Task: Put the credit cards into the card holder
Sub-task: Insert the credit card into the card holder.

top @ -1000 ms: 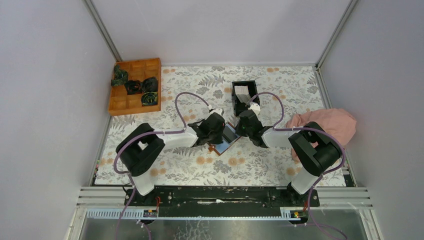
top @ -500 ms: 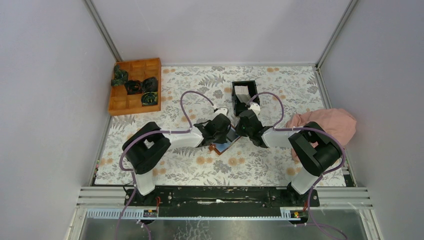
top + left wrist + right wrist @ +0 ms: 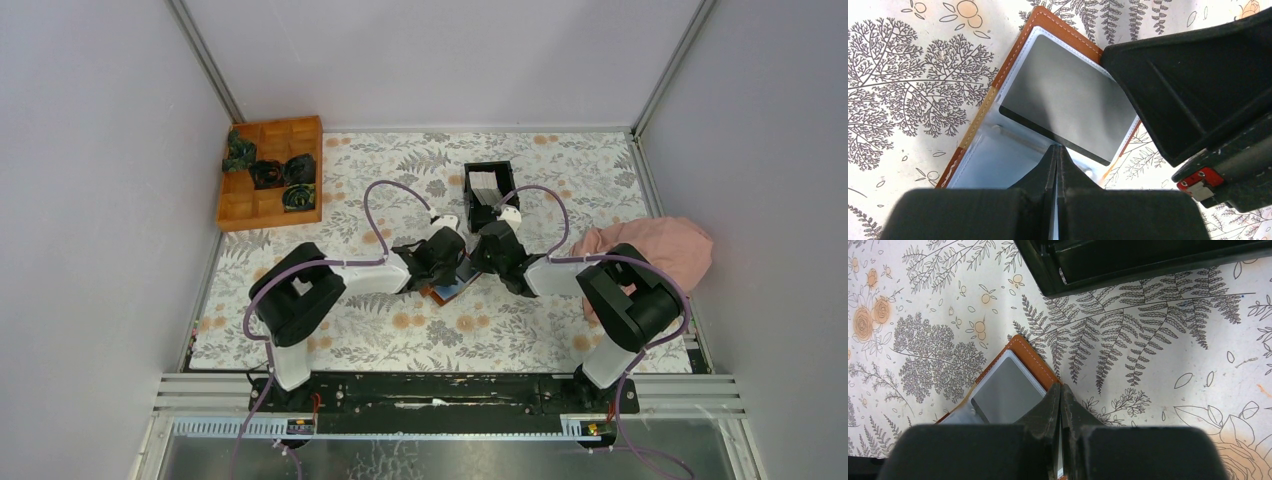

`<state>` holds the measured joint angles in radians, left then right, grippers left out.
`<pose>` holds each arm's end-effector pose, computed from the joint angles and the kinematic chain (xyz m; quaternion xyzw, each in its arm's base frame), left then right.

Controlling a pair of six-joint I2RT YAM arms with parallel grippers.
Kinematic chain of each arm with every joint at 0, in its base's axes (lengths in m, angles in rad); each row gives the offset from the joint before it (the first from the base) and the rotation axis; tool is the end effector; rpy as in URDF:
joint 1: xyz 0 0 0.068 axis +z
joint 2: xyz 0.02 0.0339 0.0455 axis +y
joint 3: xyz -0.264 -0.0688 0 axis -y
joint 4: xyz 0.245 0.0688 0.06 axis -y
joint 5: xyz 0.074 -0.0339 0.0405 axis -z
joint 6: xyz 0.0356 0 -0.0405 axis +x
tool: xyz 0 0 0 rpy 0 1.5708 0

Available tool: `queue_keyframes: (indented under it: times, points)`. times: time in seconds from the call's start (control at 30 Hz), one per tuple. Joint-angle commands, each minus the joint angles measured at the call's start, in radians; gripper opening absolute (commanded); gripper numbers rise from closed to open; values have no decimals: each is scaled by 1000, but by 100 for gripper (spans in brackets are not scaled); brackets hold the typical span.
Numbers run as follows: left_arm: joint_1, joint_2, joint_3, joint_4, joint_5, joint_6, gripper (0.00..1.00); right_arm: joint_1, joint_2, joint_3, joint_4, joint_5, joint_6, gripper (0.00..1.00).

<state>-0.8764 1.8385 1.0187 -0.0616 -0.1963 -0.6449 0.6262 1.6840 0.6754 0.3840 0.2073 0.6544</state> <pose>0.2422 -0.2800 0.1459 0.0753 0.9342 -0.1650 0.3072 0.2631 0.1813 0.1369 0.0596 0.8846 0.1969 0.4185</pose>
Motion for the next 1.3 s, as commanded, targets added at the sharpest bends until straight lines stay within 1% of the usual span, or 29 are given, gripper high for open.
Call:
queue_keyframes:
  times: [0.0,0.17,0.3,0.4,0.5,0.6,0.8,0.87,1.27]
  points:
    - [-7,47,18,28,-33,1,0,1,50,-60,-152,-30,-12,5]
    - [-6,37,-2,26,-51,8,0,1,33,-70,-158,-14,-7,5]
    - [-6,-19,-48,26,-90,14,1,1,2,-64,-182,14,-11,8]
    - [-6,-68,-72,25,-106,19,5,1,-6,-49,-200,24,-20,10]
    - [-6,-99,-83,22,-119,22,14,1,-2,-38,-211,25,-26,10]
    - [-6,-111,-96,26,-125,22,17,1,0,-39,-208,18,-27,10]
    - [-6,-75,-93,50,-114,27,17,1,-17,-83,-193,15,-17,10]
    - [-6,-56,-88,65,-102,24,18,3,-58,-98,-194,14,-18,10]
    - [-6,27,2,106,-32,14,18,24,-113,-162,-186,28,13,10]
